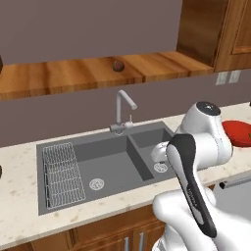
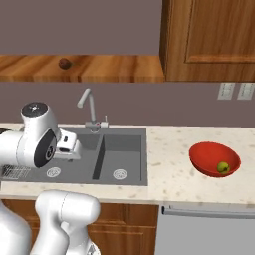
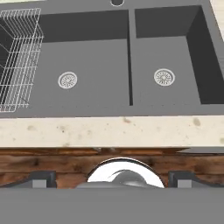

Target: Pick the pears from the cabinet and place them in one bowl. Pick the banana from the sink and place it in the other bowl.

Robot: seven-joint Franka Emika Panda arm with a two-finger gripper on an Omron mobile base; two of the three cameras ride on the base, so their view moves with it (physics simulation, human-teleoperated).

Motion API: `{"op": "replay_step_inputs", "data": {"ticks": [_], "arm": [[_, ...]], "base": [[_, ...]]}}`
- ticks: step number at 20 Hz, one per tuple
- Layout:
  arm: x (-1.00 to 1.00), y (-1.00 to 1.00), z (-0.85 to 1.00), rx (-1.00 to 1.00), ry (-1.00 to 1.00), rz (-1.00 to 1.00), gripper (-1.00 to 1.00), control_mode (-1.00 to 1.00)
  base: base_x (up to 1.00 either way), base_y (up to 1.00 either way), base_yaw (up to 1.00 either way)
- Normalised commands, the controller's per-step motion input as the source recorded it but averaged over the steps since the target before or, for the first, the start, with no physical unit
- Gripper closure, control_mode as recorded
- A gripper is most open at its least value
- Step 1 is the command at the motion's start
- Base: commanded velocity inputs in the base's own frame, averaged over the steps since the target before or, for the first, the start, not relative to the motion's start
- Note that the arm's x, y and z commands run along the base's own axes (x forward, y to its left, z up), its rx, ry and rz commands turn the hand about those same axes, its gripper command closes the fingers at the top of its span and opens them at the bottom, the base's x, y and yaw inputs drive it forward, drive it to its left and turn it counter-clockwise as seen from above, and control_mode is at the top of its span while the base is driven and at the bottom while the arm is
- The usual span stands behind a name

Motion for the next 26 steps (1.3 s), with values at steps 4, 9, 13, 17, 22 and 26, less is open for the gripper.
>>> {"op": "replay_step_inputs", "data": {"ticks": [4,9,13,17,22,26], "arm": [[0.29,0.18,1.0,0.02,-0.08,-0.07,-1.0,-1.0],[0.11,0.15,1.0,0.0,-0.08,-0.06,-1.0,-1.0],[0.21,0.15,1.0,0.0,-0.11,-0.09,-1.0,-1.0],[0.41,0.03,1.0,0.0,-0.11,-0.1,-1.0,-1.0],[0.66,0.06,0.9,0.01,-0.06,-0.09,-1.0,-1.0],[0.88,0.11,0.53,0.0,0.0,-0.09,-1.0,-1.0]], "base": [[0.0,0.0,0.0],[0.0,0.0,0.0],[0.0,0.0,0.0],[0.0,0.0,0.0],[0.0,0.0,0.0],[0.0,0.0,0.0]]}}
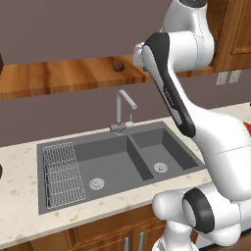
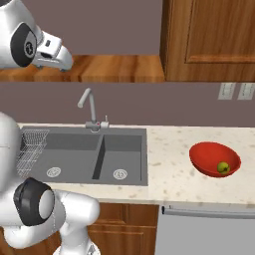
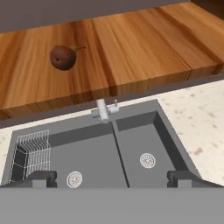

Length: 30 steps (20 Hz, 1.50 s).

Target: Pick the pears from the cabinet and place them in one bowl. Pick the banana from the sink and place it in the other bowl.

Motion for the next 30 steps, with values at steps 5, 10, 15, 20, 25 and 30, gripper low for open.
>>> {"op": "replay_step_inputs", "data": {"ticks": [5,10,15,20,25,30], "arm": [[0.89,0.32,0.11,0.0,-0.03,-0.04,-1.0,-1.0],[0.71,0.36,-0.22,0.0,-0.02,-0.01,-1.0,-1.0],[0.55,0.16,-0.37,0.0,-0.07,0.0,-1.0,-1.0],[0.62,0.13,-0.06,-0.03,-0.2,0.0,-1.0,-1.0],[0.5,0.13,-0.36,-0.02,-0.16,0.02,-1.0,-1.0],[0.58,0.09,-0.27,0.0,-0.05,0.01,-1.0,-1.0]], "base": [[0.0,0.0,0.0],[0.0,0.0,0.0],[0.0,0.0,0.0],[0.0,0.0,0.0],[0.0,0.0,0.0],[0.0,0.0,0.0]]}}
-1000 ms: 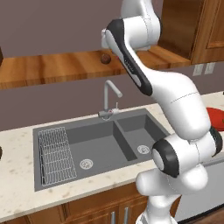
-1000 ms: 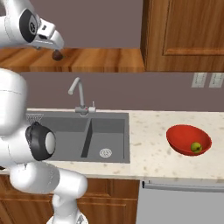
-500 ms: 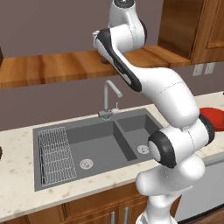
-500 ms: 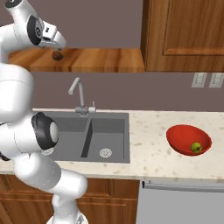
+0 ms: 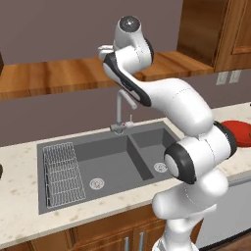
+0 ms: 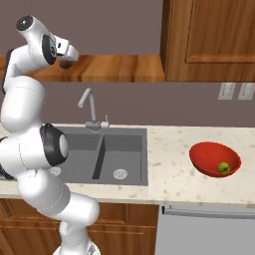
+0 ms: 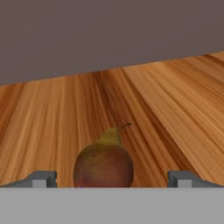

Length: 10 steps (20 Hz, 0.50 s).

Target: Pick the pears from the cabinet and place them in one bowl. Pick the banana from the sink and place it in the other bowl.

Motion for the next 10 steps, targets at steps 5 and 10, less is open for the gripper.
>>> {"op": "replay_step_inputs", "data": {"ticks": [5,10], "arm": [[0.16,0.0,-0.09,-0.01,0.0,0.0,-1.0,-1.0],[0.16,0.0,-0.01,0.0,0.0,0.0,-1.0,-1.0]], "base": [[0.0,0.0,0.0],[0.0,0.0,0.0]]}}
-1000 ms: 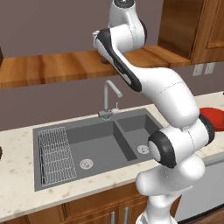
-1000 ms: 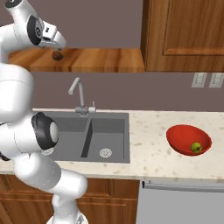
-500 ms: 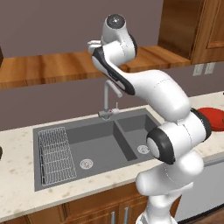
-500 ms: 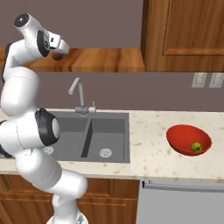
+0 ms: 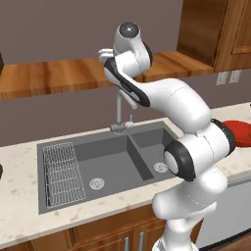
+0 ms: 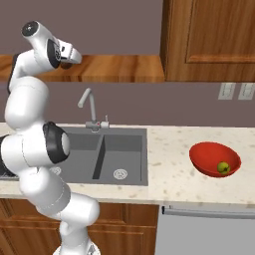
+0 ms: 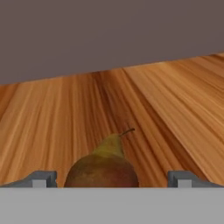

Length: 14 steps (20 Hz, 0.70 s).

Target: Pick the pears from the cabinet and place them in one bowl. Pick the banana from the sink and place it in the other bowl.

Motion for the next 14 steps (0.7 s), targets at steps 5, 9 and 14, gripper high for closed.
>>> {"op": "replay_step_inputs", "data": {"ticks": [5,9,14], "arm": [[0.34,0.01,-0.1,0.01,0.02,0.0,-1.0,-1.0],[0.3,0.11,-0.2,0.01,0.05,0.0,-1.0,-1.0],[0.18,0.34,-0.25,0.0,0.03,0.0,1.0,-1.0]], "base": [[0.0,0.0,0.0],[0.0,0.0,0.0],[0.0,0.0,0.0]]}}
